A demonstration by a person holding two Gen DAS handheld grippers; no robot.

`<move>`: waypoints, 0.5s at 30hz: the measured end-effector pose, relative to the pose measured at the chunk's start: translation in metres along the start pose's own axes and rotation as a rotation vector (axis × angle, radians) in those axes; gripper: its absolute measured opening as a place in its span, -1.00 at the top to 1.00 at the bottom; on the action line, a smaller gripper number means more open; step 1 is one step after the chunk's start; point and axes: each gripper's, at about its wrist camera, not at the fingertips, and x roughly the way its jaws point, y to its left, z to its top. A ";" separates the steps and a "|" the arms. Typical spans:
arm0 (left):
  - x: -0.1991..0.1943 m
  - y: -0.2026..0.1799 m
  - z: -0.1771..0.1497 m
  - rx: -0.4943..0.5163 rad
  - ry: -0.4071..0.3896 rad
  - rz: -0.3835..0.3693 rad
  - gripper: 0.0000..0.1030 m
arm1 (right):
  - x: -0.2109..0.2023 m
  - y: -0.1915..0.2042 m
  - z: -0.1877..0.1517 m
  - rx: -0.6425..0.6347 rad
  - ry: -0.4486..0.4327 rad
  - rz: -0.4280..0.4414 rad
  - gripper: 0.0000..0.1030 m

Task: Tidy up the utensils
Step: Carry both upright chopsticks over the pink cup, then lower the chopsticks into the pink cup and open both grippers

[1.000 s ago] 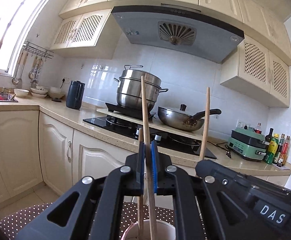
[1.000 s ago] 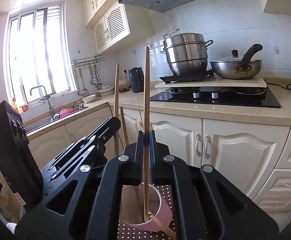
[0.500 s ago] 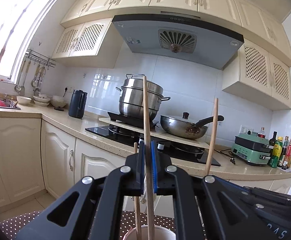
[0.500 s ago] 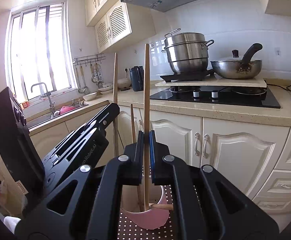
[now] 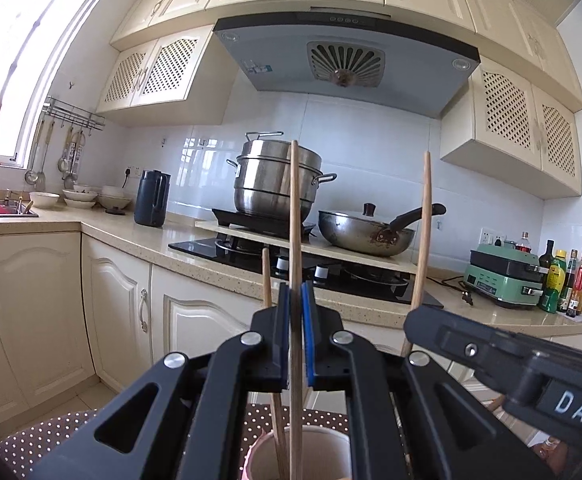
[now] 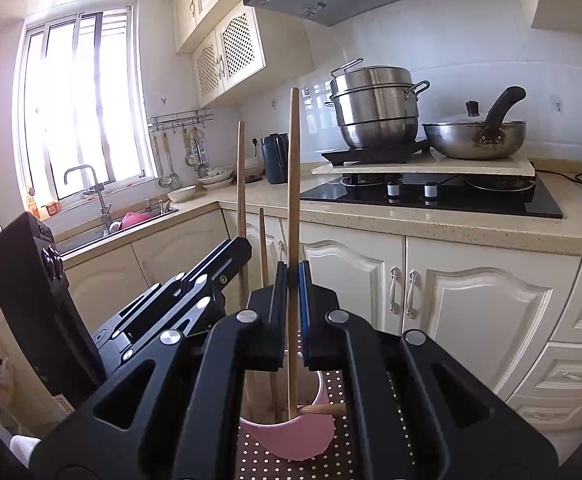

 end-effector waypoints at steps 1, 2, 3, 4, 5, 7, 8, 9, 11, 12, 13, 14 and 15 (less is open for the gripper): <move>-0.002 0.001 -0.002 -0.001 0.012 -0.006 0.88 | 0.000 -0.001 -0.001 0.004 0.002 -0.001 0.88; -0.003 0.002 -0.004 -0.001 0.022 -0.007 0.88 | -0.001 -0.001 -0.001 0.008 0.003 -0.001 0.88; -0.005 0.003 -0.006 0.000 0.034 -0.008 0.88 | -0.002 -0.001 -0.002 0.010 0.005 -0.002 0.88; -0.007 0.004 -0.007 0.000 0.047 -0.011 0.88 | -0.002 -0.001 -0.003 0.011 0.010 -0.005 0.88; -0.008 0.005 -0.008 0.000 0.054 -0.012 0.88 | -0.002 -0.001 -0.003 0.014 0.014 -0.006 0.88; -0.011 0.006 -0.010 -0.011 0.083 -0.027 0.88 | -0.002 0.001 -0.005 0.018 0.029 -0.009 0.88; -0.012 0.007 -0.010 -0.017 0.103 -0.032 0.88 | -0.002 0.003 -0.006 0.014 0.036 -0.012 0.88; -0.014 0.008 -0.011 -0.019 0.108 -0.032 0.88 | -0.003 0.005 -0.007 0.012 0.038 -0.013 0.88; -0.017 0.007 -0.012 -0.006 0.135 -0.042 0.87 | -0.004 0.006 -0.008 0.017 0.045 -0.014 0.87; -0.018 0.006 -0.012 0.001 0.143 -0.042 0.86 | -0.004 0.008 -0.008 0.019 0.049 -0.014 0.87; -0.020 0.006 -0.012 0.005 0.157 -0.045 0.85 | -0.005 0.009 -0.009 0.019 0.053 -0.017 0.87; -0.021 0.007 -0.011 0.004 0.166 -0.047 0.73 | -0.005 0.009 -0.009 0.021 0.060 -0.015 0.87; -0.024 0.009 -0.009 -0.005 0.168 -0.047 0.60 | -0.006 0.010 -0.010 0.023 0.065 -0.015 0.87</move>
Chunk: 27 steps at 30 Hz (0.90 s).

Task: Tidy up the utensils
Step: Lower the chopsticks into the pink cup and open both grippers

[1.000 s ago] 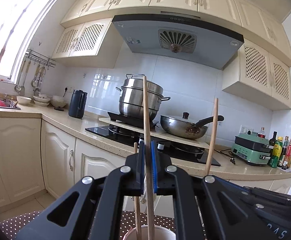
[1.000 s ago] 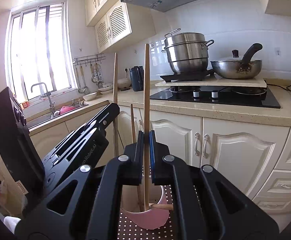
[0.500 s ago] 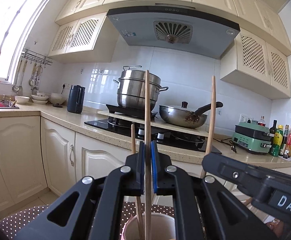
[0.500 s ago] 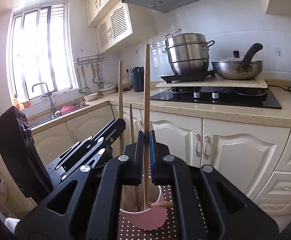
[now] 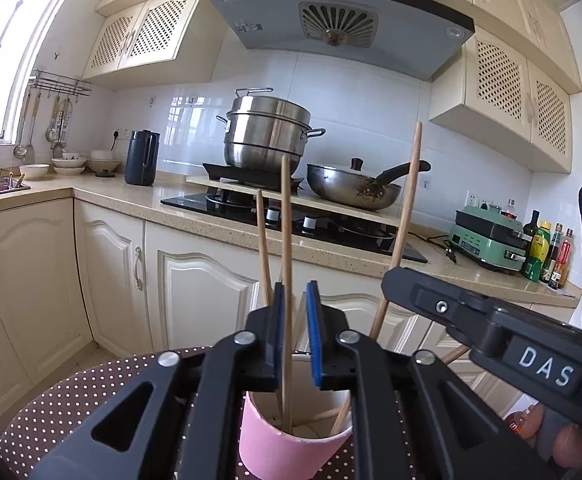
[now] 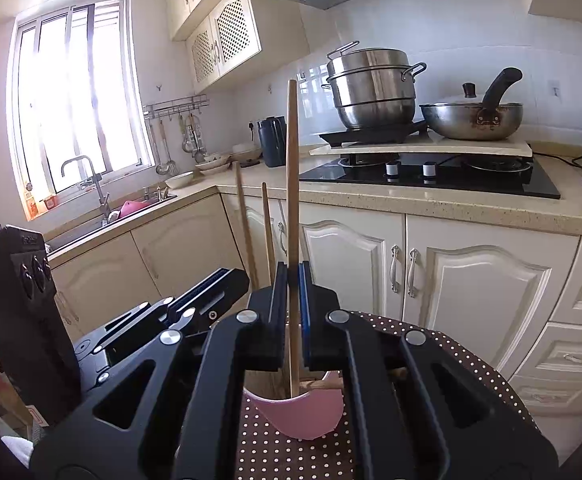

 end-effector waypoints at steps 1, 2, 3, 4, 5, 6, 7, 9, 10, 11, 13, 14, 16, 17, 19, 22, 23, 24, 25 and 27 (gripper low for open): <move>-0.003 0.002 0.001 -0.009 0.003 -0.002 0.35 | 0.000 0.000 0.000 0.003 0.005 -0.004 0.87; -0.006 0.003 0.001 -0.014 0.009 -0.005 0.33 | -0.001 0.000 0.000 0.006 0.012 -0.009 0.87; -0.008 0.004 0.002 -0.015 0.014 -0.007 0.33 | -0.002 0.001 0.001 0.010 0.018 -0.011 0.87; -0.011 0.004 0.003 -0.015 0.023 -0.006 0.30 | -0.003 0.001 0.001 0.015 0.026 -0.009 0.86; -0.014 0.004 0.003 -0.012 0.035 -0.002 0.23 | -0.004 0.002 0.001 0.018 0.032 -0.009 0.86; -0.017 0.004 0.003 -0.010 0.049 -0.006 0.20 | -0.005 0.003 0.001 0.021 0.034 -0.015 0.84; -0.020 0.004 0.004 -0.008 0.063 -0.010 0.15 | -0.007 0.004 0.001 0.023 0.037 -0.023 0.82; -0.028 0.004 0.004 0.001 0.079 0.005 0.15 | -0.010 0.006 0.001 0.027 0.045 -0.026 0.57; -0.033 0.005 0.005 0.005 0.090 0.010 0.14 | -0.013 0.007 0.001 0.028 0.043 -0.026 0.45; -0.037 0.006 0.005 0.001 0.101 0.015 0.13 | -0.016 0.008 0.000 0.028 0.040 -0.027 0.11; -0.043 0.010 0.008 -0.012 0.125 0.015 0.11 | -0.021 0.010 0.001 0.029 0.031 -0.032 -0.02; -0.046 0.011 0.009 -0.018 0.132 0.023 0.11 | -0.024 0.011 0.001 0.032 0.033 -0.035 -0.02; -0.055 0.016 0.011 -0.033 0.150 0.028 0.11 | -0.029 0.014 0.001 0.032 0.030 -0.035 -0.02; -0.057 0.018 0.012 -0.042 0.158 0.027 0.11 | -0.033 0.016 0.002 0.027 0.024 -0.036 -0.02; -0.065 0.021 0.013 -0.049 0.167 0.040 0.11 | -0.040 0.021 0.006 0.017 0.012 -0.040 -0.02; -0.078 0.024 0.012 -0.038 0.173 0.047 0.12 | -0.052 0.030 0.011 -0.005 -0.009 -0.033 -0.02; -0.081 0.024 0.012 -0.035 0.181 0.054 0.12 | -0.056 0.034 0.012 -0.012 -0.013 -0.031 -0.02; -0.086 0.026 0.011 -0.033 0.199 0.057 0.12 | -0.059 0.037 0.012 -0.020 -0.014 -0.027 -0.02; -0.089 0.027 0.010 -0.032 0.208 0.051 0.12 | -0.063 0.041 0.012 -0.032 -0.015 -0.025 -0.02; -0.098 0.032 0.006 -0.045 0.229 0.051 0.12 | -0.069 0.051 0.010 -0.059 -0.015 -0.022 -0.02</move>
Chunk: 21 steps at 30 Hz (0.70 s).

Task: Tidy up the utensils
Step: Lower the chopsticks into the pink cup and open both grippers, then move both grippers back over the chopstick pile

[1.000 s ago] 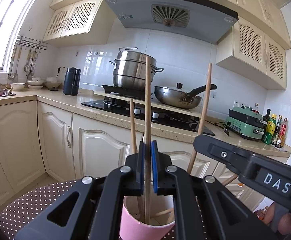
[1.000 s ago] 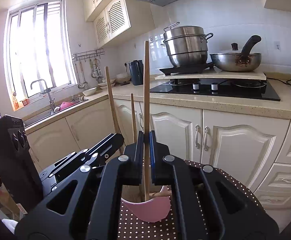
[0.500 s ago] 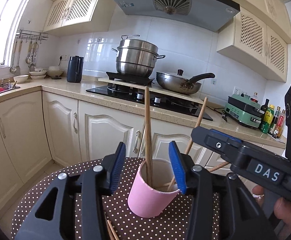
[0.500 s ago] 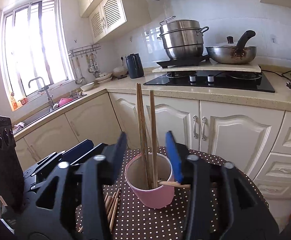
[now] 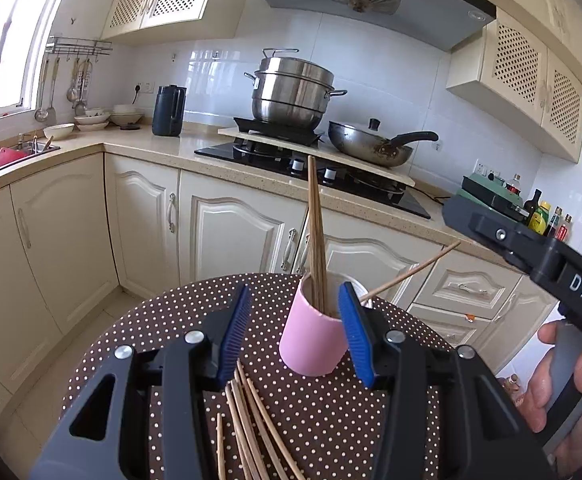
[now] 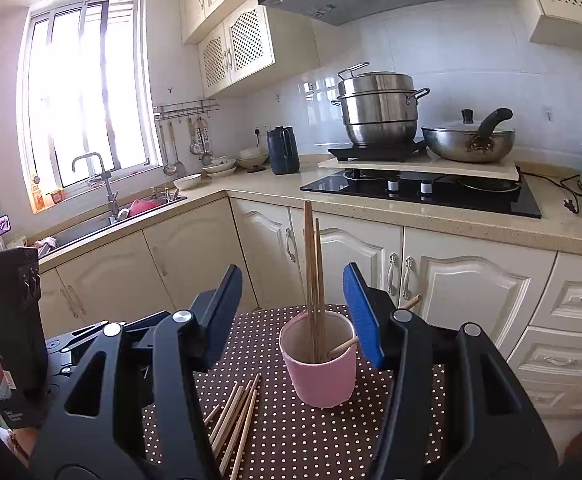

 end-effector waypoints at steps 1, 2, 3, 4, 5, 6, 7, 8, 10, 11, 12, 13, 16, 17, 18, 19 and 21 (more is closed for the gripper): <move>-0.003 0.003 -0.003 -0.006 0.012 0.005 0.12 | -0.001 0.005 -0.001 -0.012 0.008 0.003 -0.02; -0.006 0.005 -0.006 -0.006 0.027 0.009 0.12 | -0.002 0.010 -0.004 -0.028 0.022 0.009 -0.02; -0.008 0.008 -0.011 0.000 0.046 0.013 0.12 | -0.002 0.014 -0.007 -0.042 0.034 0.013 -0.02; -0.009 0.011 -0.016 0.013 0.069 0.022 0.11 | -0.002 0.020 -0.013 -0.059 0.054 0.017 -0.02; -0.009 0.014 -0.021 0.020 0.097 0.035 0.11 | -0.001 0.024 -0.019 -0.070 0.077 0.021 -0.02; -0.007 0.018 -0.028 0.022 0.139 0.059 0.11 | 0.002 0.027 -0.025 -0.076 0.105 0.029 -0.02; -0.004 0.022 -0.036 0.024 0.179 0.071 0.11 | 0.006 0.030 -0.034 -0.076 0.136 0.039 -0.02; 0.000 0.026 -0.044 0.027 0.225 0.083 0.11 | 0.010 0.032 -0.042 -0.078 0.167 0.042 -0.02; 0.008 0.036 -0.063 0.025 0.317 0.119 0.11 | 0.023 0.034 -0.059 -0.077 0.252 0.040 -0.02; 0.011 0.040 -0.069 0.021 0.354 0.122 0.11 | 0.029 0.034 -0.067 -0.069 0.292 0.046 -0.01; 0.014 0.045 -0.078 0.011 0.398 0.122 0.11 | 0.036 0.033 -0.075 -0.059 0.336 0.055 -0.01; 0.016 0.048 -0.085 0.006 0.433 0.120 0.12 | 0.045 0.032 -0.084 -0.045 0.396 0.061 -0.01; 0.021 0.055 -0.102 0.009 0.521 0.133 0.11 | 0.063 0.033 -0.107 -0.034 0.528 0.080 0.24; 0.021 0.056 -0.106 0.012 0.534 0.132 0.12 | 0.069 0.034 -0.115 -0.030 0.580 0.086 0.31; 0.022 0.057 -0.112 0.014 0.560 0.132 0.12 | 0.074 0.035 -0.120 -0.024 0.609 0.095 0.33; 0.023 0.057 -0.115 0.014 0.579 0.135 0.12 | 0.079 0.036 -0.127 -0.019 0.639 0.105 0.33; 0.025 0.057 -0.121 0.013 0.598 0.148 0.12 | 0.085 0.039 -0.135 -0.035 0.686 0.097 0.36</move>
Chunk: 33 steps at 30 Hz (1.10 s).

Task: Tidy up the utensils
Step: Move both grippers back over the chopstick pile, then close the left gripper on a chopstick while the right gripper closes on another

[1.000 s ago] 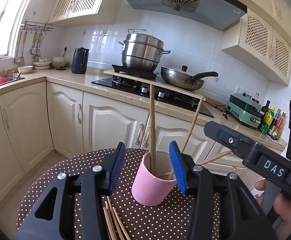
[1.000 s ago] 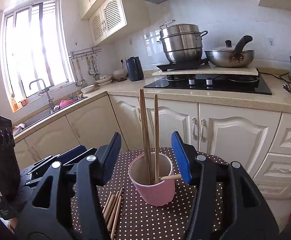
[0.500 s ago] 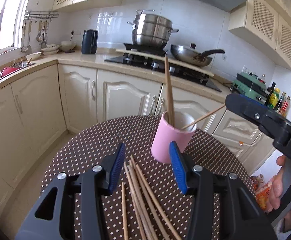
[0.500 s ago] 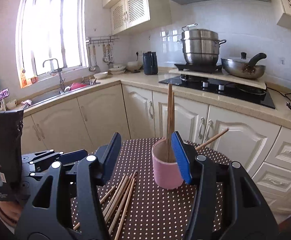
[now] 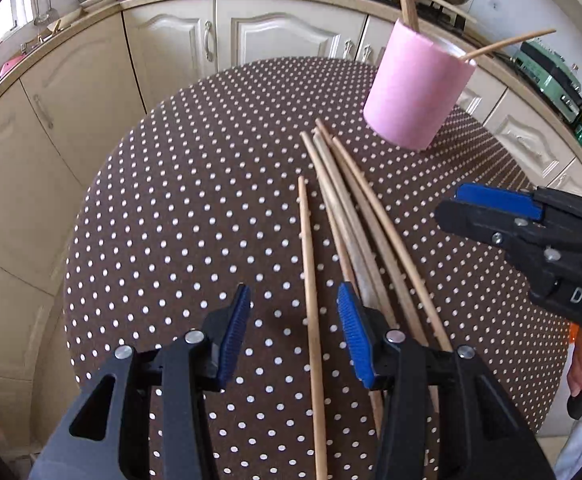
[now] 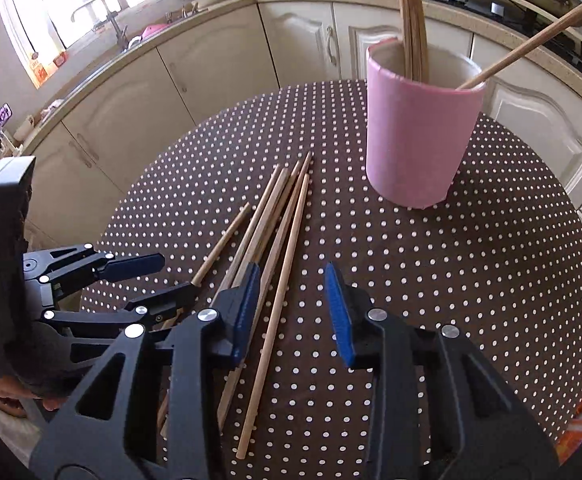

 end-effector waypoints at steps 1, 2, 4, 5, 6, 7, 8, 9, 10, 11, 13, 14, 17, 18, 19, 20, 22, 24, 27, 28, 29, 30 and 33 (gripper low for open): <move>0.002 0.001 -0.001 -0.007 0.008 -0.004 0.12 | 0.004 0.002 -0.001 -0.008 0.016 0.001 0.36; 0.002 0.001 -0.003 -0.011 0.001 -0.005 0.13 | 0.007 0.004 -0.001 -0.012 0.034 -0.001 0.36; 0.004 0.000 -0.001 -0.006 0.002 0.006 0.24 | 0.013 0.008 -0.001 -0.016 0.060 0.006 0.37; 0.004 -0.001 -0.001 0.000 0.001 0.023 0.34 | 0.016 0.009 0.000 -0.016 0.077 0.017 0.37; 0.005 -0.002 0.000 0.003 0.000 0.033 0.40 | 0.020 0.011 0.001 -0.017 0.093 0.018 0.41; 0.005 -0.002 0.000 0.005 -0.004 0.039 0.47 | 0.023 0.013 0.004 -0.022 0.107 0.016 0.43; 0.005 -0.001 0.002 0.003 -0.006 0.044 0.58 | 0.027 0.015 0.005 -0.028 0.121 0.010 0.43; 0.005 0.000 0.002 -0.002 -0.010 0.051 0.66 | 0.029 0.016 0.008 -0.031 0.134 0.004 0.44; 0.006 0.002 0.003 -0.007 -0.013 0.058 0.81 | 0.033 0.018 0.009 -0.035 0.140 -0.004 0.45; 0.006 0.003 0.003 -0.013 -0.018 0.055 0.85 | 0.036 0.019 0.011 -0.036 0.145 -0.014 0.47; 0.009 0.005 0.010 -0.031 -0.020 0.038 0.88 | 0.042 0.022 0.016 -0.038 0.159 -0.032 0.49; 0.010 0.005 0.012 -0.034 -0.020 0.038 0.89 | 0.046 0.024 0.018 -0.041 0.168 -0.043 0.49; 0.013 0.003 0.017 -0.030 -0.024 0.043 0.89 | 0.057 0.024 0.028 -0.037 0.192 -0.050 0.52; 0.014 0.001 0.020 -0.031 -0.024 0.040 0.89 | 0.061 0.023 0.031 -0.038 0.199 -0.055 0.52; 0.016 0.001 0.021 -0.031 -0.024 0.041 0.89 | 0.064 0.024 0.033 -0.040 0.205 -0.054 0.52; 0.017 0.000 0.023 -0.030 -0.024 0.042 0.89 | 0.067 0.025 0.033 -0.044 0.214 -0.054 0.52; 0.020 -0.004 0.029 -0.019 -0.024 0.042 0.89 | 0.072 0.027 0.037 -0.058 0.226 -0.058 0.55; 0.022 -0.007 0.032 -0.013 -0.024 0.042 0.89 | 0.076 0.027 0.040 -0.057 0.234 -0.060 0.62; 0.025 -0.008 0.037 -0.012 -0.024 0.040 0.89 | 0.085 0.030 0.047 -0.066 0.247 -0.064 0.67; 0.026 -0.009 0.037 -0.011 -0.024 0.040 0.89 | 0.085 0.033 0.047 -0.073 0.251 -0.068 0.68; 0.026 -0.009 0.039 -0.009 -0.024 0.039 0.89 | 0.085 0.034 0.048 -0.080 0.256 -0.075 0.73; 0.027 -0.009 0.040 -0.011 -0.025 0.038 0.89 | 0.087 0.035 0.048 -0.089 0.260 -0.085 0.80; 0.029 -0.011 0.043 -0.011 -0.029 0.037 0.89 | 0.091 0.034 0.051 -0.095 0.268 -0.085 0.82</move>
